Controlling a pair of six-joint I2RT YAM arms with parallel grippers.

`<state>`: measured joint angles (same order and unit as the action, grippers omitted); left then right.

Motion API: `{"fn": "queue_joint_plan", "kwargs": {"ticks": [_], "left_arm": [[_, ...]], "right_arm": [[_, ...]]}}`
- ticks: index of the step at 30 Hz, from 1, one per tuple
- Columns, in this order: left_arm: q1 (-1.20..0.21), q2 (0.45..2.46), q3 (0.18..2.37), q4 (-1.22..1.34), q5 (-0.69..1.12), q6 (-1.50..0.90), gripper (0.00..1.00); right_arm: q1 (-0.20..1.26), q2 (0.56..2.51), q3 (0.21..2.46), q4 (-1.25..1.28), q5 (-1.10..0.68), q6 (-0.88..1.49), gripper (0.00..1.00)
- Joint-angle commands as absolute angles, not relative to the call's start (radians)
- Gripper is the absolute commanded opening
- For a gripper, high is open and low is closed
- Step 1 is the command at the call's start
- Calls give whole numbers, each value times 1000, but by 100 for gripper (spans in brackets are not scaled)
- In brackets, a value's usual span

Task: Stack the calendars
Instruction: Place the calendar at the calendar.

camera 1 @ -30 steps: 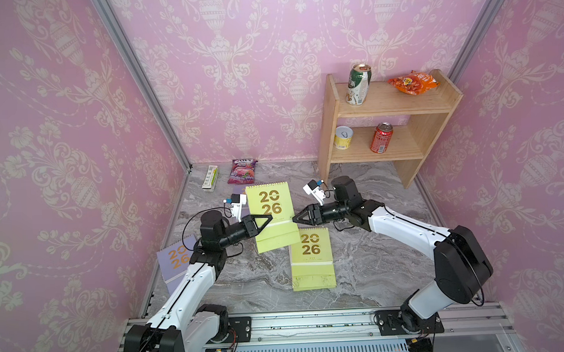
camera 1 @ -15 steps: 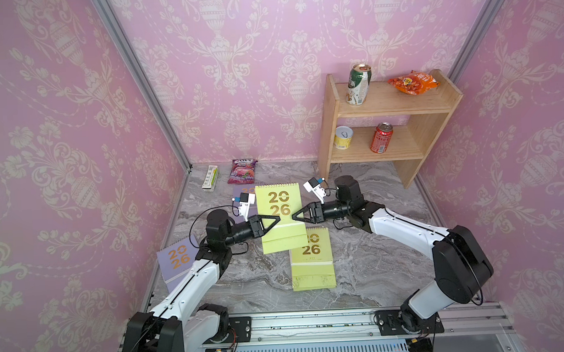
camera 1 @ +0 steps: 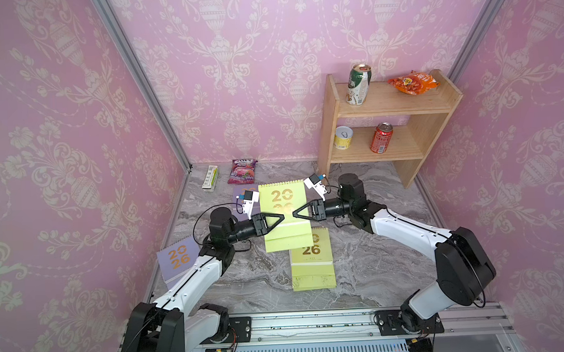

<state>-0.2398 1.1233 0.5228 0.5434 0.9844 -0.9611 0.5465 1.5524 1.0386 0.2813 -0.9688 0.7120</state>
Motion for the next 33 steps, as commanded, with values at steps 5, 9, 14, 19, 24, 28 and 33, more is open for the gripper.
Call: {"fn": "queue_joint_plan", "kwargs": {"ticks": [5,9,14,19,24,28,33], "left_arm": [[-269,1096,586,417,950,-826,93],[-269,1062,623,231,828,-703,99],[-268,1055,689,-9,620,-571,99],[-269,1064,693,-20,587,-550,99],[-269,1080,686,1,598,-560,99],[-270,1087,680,19,612,-572,99],[-270,1085,668,37,620,-585,99]], "right_arm": [[517,1419,1006,64,-831,634,0],[477,1341,962,-75,-805,604,0],[466,1267,860,-134,-798,579,0],[467,1209,744,-87,-810,630,0],[466,1193,670,-36,-834,663,0],[467,1208,641,-15,-842,670,0],[470,1232,613,37,-841,697,0]]}}
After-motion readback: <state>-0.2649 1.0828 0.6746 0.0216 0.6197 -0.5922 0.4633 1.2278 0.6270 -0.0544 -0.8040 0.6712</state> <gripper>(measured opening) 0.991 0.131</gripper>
